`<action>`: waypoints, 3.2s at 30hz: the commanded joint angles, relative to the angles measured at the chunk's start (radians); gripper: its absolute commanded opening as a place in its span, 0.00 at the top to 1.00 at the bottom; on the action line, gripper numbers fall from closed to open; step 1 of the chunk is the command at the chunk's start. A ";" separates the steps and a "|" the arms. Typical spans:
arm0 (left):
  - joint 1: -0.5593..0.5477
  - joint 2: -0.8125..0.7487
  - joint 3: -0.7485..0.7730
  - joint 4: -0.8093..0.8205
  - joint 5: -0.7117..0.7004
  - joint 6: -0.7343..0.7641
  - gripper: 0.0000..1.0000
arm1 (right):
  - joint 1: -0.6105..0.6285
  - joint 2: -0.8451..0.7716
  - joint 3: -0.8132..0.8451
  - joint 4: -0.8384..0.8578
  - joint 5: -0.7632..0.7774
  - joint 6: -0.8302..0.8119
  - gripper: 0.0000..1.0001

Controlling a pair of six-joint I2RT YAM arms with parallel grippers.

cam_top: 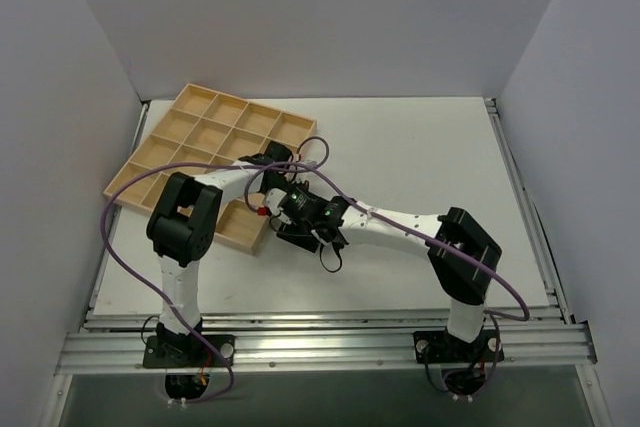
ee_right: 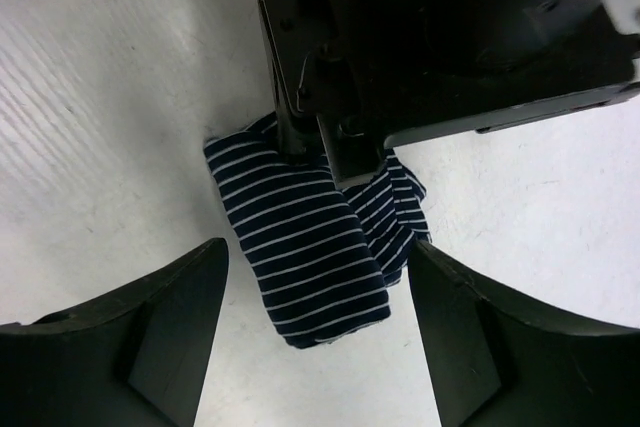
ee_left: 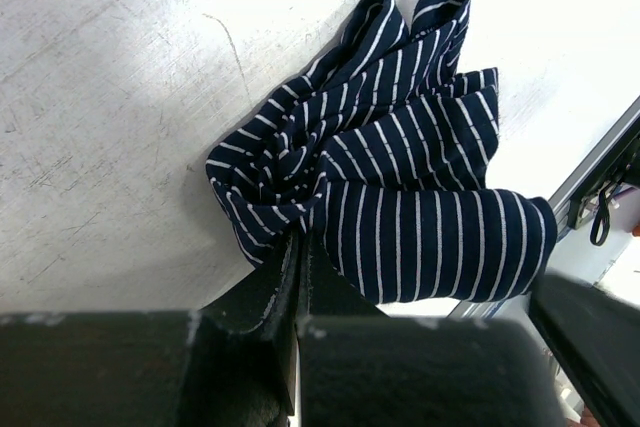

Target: Roll the underwear

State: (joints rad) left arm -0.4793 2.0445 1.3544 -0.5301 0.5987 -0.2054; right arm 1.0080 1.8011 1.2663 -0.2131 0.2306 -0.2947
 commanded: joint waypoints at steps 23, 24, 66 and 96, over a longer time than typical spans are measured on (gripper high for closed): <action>-0.004 0.011 0.043 -0.053 -0.070 0.017 0.93 | -0.060 0.141 -0.062 -0.069 -0.145 0.015 0.61; 0.008 0.008 0.046 -0.053 -0.070 0.009 0.89 | -0.062 0.144 -0.061 -0.069 -0.149 0.028 0.75; -0.027 -0.383 -0.301 0.412 -0.108 -0.135 0.65 | -0.490 0.296 -0.282 0.340 -1.068 0.511 0.99; -0.242 -0.520 -0.500 0.610 -0.796 -0.341 0.66 | -0.502 0.325 -0.298 0.412 -1.082 0.597 0.90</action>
State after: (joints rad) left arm -0.7025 1.5894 0.8246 0.1749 0.0067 -0.5476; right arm 0.4866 2.0392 1.0256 0.3691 -1.0161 0.3519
